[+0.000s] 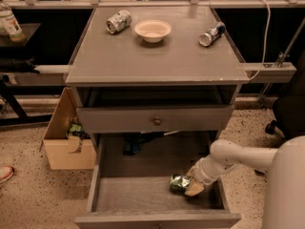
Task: Pick green can from middle drawer and place on counter
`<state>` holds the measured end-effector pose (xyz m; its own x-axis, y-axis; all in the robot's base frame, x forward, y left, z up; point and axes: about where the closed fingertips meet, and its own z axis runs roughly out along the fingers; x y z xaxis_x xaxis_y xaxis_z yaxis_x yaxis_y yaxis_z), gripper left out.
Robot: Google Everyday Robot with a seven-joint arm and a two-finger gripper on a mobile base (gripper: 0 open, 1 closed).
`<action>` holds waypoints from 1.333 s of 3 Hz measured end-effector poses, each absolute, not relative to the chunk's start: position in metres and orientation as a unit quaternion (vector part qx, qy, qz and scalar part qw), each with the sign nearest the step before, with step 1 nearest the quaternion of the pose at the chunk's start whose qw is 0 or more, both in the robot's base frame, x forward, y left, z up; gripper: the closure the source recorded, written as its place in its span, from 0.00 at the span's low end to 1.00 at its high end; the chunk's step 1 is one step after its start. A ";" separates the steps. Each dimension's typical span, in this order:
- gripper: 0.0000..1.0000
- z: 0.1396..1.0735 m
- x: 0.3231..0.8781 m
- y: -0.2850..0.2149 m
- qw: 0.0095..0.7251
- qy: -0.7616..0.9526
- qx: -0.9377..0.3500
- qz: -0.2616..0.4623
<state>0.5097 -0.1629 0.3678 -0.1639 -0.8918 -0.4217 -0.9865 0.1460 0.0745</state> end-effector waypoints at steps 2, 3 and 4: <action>1.00 0.494 0.516 -0.170 0.276 0.703 -0.637 0.152; 1.00 0.581 0.515 -0.181 0.327 0.664 -0.655 0.151; 1.00 0.586 0.516 -0.179 0.326 0.661 -0.659 0.150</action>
Offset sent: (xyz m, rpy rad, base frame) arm 0.0019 -0.0292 0.2545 0.2952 -0.4046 0.0349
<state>0.5163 -0.1789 0.5865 0.0817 -0.7729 -0.6292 -0.9691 0.0858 -0.2312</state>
